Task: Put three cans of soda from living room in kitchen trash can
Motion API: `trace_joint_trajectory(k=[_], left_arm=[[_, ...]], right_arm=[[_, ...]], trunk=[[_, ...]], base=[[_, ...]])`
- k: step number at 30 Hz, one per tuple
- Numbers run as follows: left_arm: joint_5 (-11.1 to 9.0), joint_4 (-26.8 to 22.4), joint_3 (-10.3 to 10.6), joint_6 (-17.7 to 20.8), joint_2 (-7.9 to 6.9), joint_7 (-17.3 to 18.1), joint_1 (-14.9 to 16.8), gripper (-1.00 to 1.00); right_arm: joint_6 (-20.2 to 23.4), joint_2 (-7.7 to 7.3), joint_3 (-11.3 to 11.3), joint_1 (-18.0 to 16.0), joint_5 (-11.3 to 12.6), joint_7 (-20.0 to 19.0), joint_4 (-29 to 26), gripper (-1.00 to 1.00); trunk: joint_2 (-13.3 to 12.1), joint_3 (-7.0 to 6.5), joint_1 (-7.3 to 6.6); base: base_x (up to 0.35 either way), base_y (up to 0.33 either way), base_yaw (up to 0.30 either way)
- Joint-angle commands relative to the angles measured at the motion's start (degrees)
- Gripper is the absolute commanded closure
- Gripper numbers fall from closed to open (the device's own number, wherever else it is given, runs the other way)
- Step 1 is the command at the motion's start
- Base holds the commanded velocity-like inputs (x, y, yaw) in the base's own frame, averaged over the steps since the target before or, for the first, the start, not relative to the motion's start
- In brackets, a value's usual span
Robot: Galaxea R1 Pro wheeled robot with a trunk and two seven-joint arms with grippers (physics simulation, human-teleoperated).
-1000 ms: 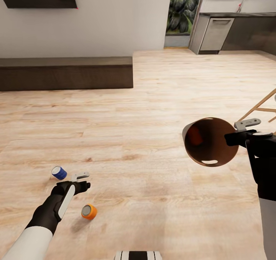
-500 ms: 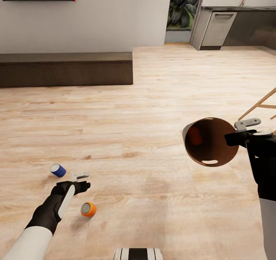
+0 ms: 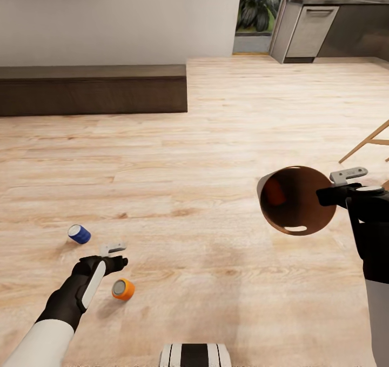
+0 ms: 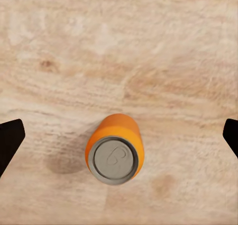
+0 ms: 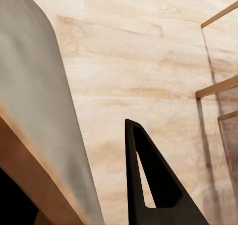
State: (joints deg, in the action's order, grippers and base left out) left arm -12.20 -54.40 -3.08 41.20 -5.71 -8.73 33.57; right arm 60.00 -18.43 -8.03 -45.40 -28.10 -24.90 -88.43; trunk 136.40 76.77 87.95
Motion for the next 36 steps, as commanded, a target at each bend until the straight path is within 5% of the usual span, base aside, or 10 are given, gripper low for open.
trace_joint_trajectory(k=[1, 11, 18, 36], left_arm=[[0.0, 0.0, 0.0, 0.0, 0.0, 0.0, 0.0, -1.0], [-0.1, 0.4, -0.1, 0.1, -0.12, 0.1, 0.0, -1.0], [0.0, 0.9, -0.2, 0.1, -0.27, 0.1, 0.0, -1.0], [0.1, 0.2, -0.1, 0.5, 0.0, 0.0, 0.0, -1.0]], right_arm=[[0.0, 0.0, 0.0, 0.0, 0.1, -0.3, -0.1, 1.0], [0.0, 0.02, -0.1, -0.1, -0.6, -0.3, -0.1, 1.0], [0.0, 0.3, 0.0, -0.1, -7.3, -0.4, -0.2, 1.0], [0.0, 0.92, 0.1, 0.0, -8.1, -0.4, -0.2, 1.0]], trunk=[[0.4, 0.27, 0.21], [4.4, 2.95, 2.41], [6.8, 4.65, 3.73], [6.9, 7.35, 3.85]], base=[[0.0, 0.0, 0.0], [0.0, 0.0, 0.0], [0.0, 0.0, 0.0], [0.0, 0.0, 0.0]])
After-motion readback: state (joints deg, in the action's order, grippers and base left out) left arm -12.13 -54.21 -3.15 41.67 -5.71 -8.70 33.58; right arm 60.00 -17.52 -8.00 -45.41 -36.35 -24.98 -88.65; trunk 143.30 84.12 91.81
